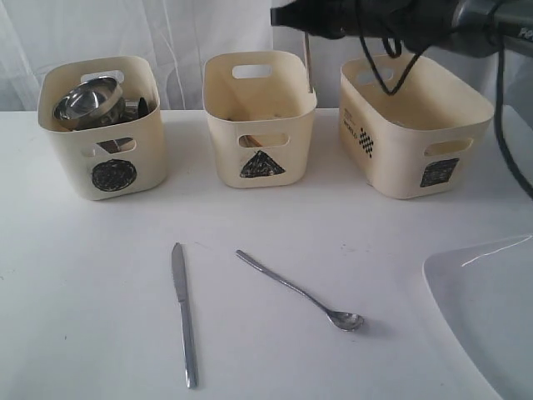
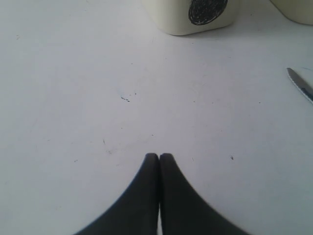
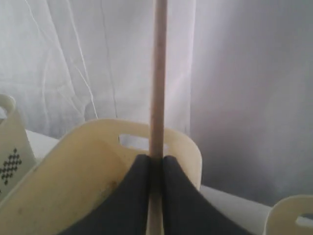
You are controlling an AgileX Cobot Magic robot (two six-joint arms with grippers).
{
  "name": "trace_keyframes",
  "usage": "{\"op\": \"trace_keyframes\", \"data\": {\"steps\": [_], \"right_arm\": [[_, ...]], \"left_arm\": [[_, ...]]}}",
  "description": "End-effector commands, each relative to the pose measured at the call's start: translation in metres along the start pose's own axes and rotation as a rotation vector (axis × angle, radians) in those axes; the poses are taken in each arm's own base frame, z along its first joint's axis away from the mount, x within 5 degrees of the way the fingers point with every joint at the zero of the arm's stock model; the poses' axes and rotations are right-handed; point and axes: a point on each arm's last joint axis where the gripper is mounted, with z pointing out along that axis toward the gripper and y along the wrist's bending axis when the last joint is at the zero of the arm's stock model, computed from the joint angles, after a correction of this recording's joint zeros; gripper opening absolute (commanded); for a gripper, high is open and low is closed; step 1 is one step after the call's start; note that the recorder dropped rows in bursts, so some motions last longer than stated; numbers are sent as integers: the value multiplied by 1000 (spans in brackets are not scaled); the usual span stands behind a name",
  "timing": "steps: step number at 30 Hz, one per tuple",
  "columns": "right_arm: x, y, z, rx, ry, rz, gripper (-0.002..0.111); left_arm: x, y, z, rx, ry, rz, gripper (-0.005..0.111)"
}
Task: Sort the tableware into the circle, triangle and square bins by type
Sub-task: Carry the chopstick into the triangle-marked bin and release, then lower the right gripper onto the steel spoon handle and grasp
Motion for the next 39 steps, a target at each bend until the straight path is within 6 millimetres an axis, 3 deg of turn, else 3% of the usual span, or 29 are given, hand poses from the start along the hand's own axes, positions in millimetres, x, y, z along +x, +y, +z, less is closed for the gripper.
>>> {"op": "trace_keyframes", "data": {"steps": [1, 4, 7, 9, 15, 19, 24, 33, 39], "right_arm": [[15, 3, 14, -3, 22, -4, 0], [23, 12, 20, -22, 39, -34, 10], [23, 14, 20, -25, 38, -37, 29], [15, 16, 13, -48, 45, -46, 34], [-7, 27, -39, -289, 299, -131, 26], [-8, 33, -71, -311, 528, -15, 0], [27, 48, -90, -305, 760, -41, 0], [122, 88, -136, -335, 1094, -143, 0], [148, 98, -135, -349, 1118, -188, 0]], "left_arm": [[1, 0, 1, 3, 6, -15, 0], [1, 0, 1, 3, 6, -15, 0], [1, 0, 1, 3, 6, -15, 0], [1, 0, 1, 3, 6, -15, 0], [1, 0, 1, 3, 6, -15, 0], [1, 0, 1, 3, 6, -15, 0], [1, 0, 1, 3, 6, -15, 0], [1, 0, 1, 3, 6, -15, 0], [1, 0, 1, 3, 6, -15, 0]]}}
